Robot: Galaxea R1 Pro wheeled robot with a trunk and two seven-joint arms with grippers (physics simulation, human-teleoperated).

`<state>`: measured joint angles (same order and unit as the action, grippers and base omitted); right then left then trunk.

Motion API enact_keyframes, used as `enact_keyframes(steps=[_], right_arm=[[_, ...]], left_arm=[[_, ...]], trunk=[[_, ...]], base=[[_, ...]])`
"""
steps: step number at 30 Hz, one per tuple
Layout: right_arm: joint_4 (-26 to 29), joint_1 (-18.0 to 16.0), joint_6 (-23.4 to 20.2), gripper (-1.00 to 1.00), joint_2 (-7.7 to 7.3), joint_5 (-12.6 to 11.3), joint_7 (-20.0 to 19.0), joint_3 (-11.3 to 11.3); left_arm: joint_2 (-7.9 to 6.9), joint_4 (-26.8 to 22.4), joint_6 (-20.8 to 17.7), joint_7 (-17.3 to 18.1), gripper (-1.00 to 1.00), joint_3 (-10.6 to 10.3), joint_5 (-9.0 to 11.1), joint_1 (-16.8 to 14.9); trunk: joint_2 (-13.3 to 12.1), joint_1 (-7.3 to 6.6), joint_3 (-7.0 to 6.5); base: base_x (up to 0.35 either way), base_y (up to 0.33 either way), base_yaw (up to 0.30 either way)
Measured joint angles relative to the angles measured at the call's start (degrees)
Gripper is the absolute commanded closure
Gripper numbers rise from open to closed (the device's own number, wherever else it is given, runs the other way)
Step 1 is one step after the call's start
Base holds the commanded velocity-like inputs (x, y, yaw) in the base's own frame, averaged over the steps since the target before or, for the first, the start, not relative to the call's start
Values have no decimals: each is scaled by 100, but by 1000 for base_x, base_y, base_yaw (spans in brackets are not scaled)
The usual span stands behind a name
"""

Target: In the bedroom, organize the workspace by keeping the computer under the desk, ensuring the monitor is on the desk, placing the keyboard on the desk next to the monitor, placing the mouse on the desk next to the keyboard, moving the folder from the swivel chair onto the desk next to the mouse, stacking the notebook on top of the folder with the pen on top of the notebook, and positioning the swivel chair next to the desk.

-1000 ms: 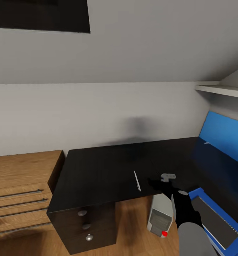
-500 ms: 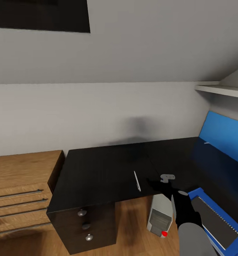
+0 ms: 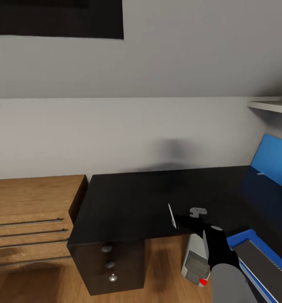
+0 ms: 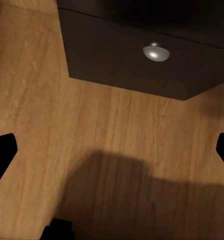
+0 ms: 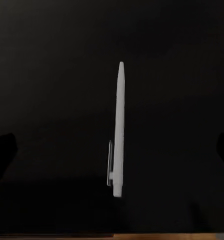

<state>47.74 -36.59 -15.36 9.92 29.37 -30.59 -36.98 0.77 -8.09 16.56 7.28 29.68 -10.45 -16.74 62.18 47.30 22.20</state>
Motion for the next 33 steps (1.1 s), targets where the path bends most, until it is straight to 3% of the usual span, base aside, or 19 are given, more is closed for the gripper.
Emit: enact_keyframes(steps=[20, 25, 33], right_arm=[[30, 0, 7, -100, 0, 1, 8, -4], [44, 1, 15, -100, 0, 10, 11, -5], [254, 1, 17, -100, 1, 38, 38, -3]], left_arm=[[0, 4, 0, 2, -100, -3, -8, 0], [5, 9, 0, 1, -100, -3, -9, -1], [8, 12, 0, 2, -100, -3, -9, -2]], trunk=[[0, 0, 1], [0, 0, 2], [0, 0, 3]], base=[[0, 0, 271], [0, -41, 94], [0, -255, 17]])
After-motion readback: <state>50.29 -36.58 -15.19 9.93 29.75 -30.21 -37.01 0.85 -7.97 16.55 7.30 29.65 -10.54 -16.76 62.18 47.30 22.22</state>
